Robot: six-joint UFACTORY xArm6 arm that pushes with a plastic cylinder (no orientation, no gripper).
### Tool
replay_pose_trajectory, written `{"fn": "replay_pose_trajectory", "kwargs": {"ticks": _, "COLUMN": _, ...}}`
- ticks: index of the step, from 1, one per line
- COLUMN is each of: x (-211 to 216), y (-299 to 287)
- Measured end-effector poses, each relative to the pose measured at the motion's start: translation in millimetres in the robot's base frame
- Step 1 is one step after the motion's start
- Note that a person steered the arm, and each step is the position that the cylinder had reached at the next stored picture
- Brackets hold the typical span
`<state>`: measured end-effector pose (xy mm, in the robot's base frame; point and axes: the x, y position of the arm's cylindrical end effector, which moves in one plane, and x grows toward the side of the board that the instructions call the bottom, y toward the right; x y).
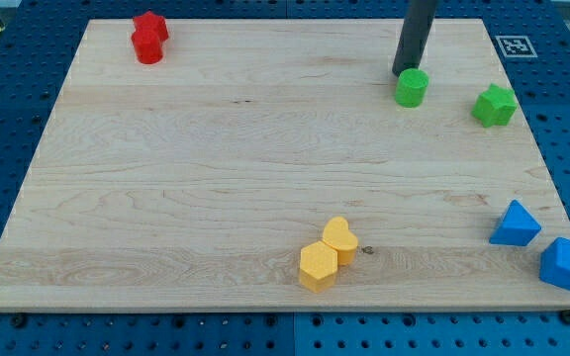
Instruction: Push the blue triangle towards center right
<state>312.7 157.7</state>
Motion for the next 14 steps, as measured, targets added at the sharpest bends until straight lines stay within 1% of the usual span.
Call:
{"fn": "replay_pose_trajectory", "kwargs": {"ticks": 1, "x": 1, "y": -15}}
{"fn": "replay_pose_trajectory", "kwargs": {"ticks": 2, "x": 15, "y": -21}}
{"fn": "replay_pose_trajectory", "kwargs": {"ticks": 3, "x": 46, "y": -9}}
{"fn": "replay_pose_trajectory", "kwargs": {"ticks": 4, "x": 67, "y": 2}}
{"fn": "replay_pose_trajectory", "kwargs": {"ticks": 5, "x": 89, "y": -26}}
{"fn": "replay_pose_trajectory", "kwargs": {"ticks": 6, "x": 132, "y": -32}}
{"fn": "replay_pose_trajectory", "kwargs": {"ticks": 8, "x": 240, "y": -25}}
{"fn": "replay_pose_trajectory", "kwargs": {"ticks": 9, "x": 283, "y": 23}}
{"fn": "replay_pose_trajectory", "kwargs": {"ticks": 10, "x": 289, "y": 54}}
{"fn": "replay_pose_trajectory", "kwargs": {"ticks": 12, "x": 288, "y": 54}}
{"fn": "replay_pose_trajectory", "kwargs": {"ticks": 14, "x": 245, "y": 54}}
